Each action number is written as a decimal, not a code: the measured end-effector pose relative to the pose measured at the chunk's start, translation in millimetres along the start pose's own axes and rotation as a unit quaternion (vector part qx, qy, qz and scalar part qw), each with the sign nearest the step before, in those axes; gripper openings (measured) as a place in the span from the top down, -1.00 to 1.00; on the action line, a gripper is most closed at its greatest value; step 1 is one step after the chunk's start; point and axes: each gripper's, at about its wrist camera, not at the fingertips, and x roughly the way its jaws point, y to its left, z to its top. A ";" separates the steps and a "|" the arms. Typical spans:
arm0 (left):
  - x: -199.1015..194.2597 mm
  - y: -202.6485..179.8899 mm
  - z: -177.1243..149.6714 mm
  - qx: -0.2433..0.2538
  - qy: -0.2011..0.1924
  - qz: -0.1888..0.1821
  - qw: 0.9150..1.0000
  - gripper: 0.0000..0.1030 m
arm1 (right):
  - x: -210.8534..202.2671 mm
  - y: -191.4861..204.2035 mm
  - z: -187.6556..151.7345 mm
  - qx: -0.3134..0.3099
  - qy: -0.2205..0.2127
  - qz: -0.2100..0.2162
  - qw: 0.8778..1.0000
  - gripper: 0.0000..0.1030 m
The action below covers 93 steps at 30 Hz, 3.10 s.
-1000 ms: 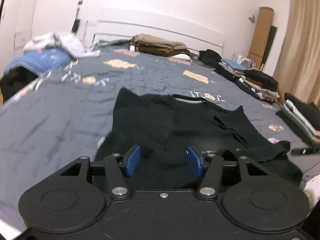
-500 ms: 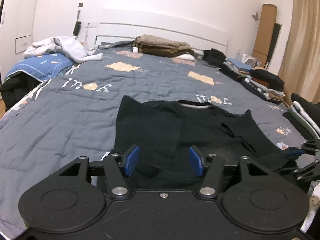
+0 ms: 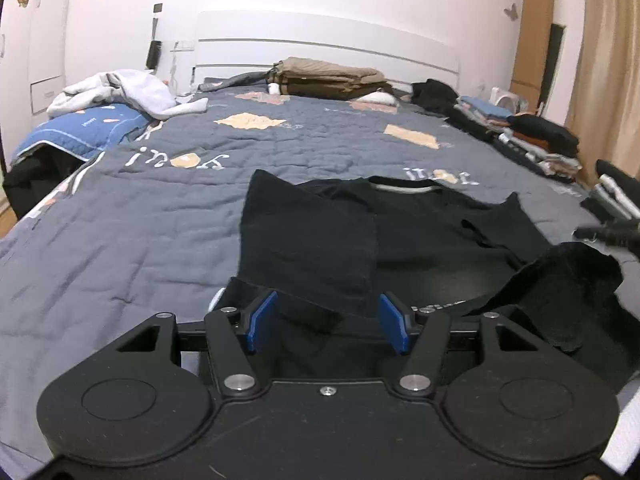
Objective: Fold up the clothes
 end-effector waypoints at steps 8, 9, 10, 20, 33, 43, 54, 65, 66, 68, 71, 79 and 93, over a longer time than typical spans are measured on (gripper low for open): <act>5.2 24.5 3.6 0.004 0.023 0.018 1.000 -0.09 | -4.1 -52.8 7.4 0.149 -0.013 0.052 0.987 0.67; 5.5 26.4 3.0 0.013 0.029 0.020 0.999 -0.09 | -12.3 -53.0 6.3 0.136 -0.008 0.051 0.989 0.46; 6.7 28.1 2.1 0.022 0.034 0.024 0.999 -0.09 | -19.0 -52.1 4.4 0.122 0.003 0.045 0.992 0.31; 29.9 46.5 8.8 0.013 0.050 0.006 0.999 -0.18 | -33.3 -59.1 -31.6 0.109 0.059 0.043 0.991 -0.09; 45.3 55.0 2.9 -0.004 0.069 -0.013 0.998 0.66 | -18.3 -53.9 -42.5 0.117 0.067 0.032 0.990 0.66; 17.3 66.0 29.7 -0.044 -0.041 0.018 0.998 0.82 | -26.1 -102.4 -8.7 0.289 -0.036 0.065 0.954 0.92; 81.0 85.9 88.6 -0.024 -0.040 0.038 0.998 0.82 | 56.2 -126.0 54.4 0.308 0.000 0.066 0.949 0.92; 173.5 86.1 153.8 0.033 -0.034 0.046 0.998 0.83 | 141.6 -153.3 100.8 0.308 0.020 0.035 0.951 0.92; 185.2 86.3 155.3 0.035 -0.028 0.051 0.998 0.83 | 150.6 -154.6 100.7 0.302 0.026 0.030 0.952 0.92; 206.7 87.3 151.9 0.024 -0.010 0.061 0.998 0.82 | 170.1 -155.5 96.8 0.288 0.037 0.006 0.957 0.91; 227.7 88.0 142.3 0.014 0.017 0.083 0.996 0.73 | 190.7 -158.8 85.6 0.292 0.057 -0.008 0.955 0.84; 171.9 93.9 129.3 -0.025 -0.018 0.079 0.996 0.06 | 153.8 -176.9 83.5 0.295 0.051 0.016 0.954 0.12; 171.4 44.8 129.9 0.069 0.004 0.008 0.998 -0.16 | 134.6 -154.5 124.6 0.178 0.058 0.022 0.982 0.03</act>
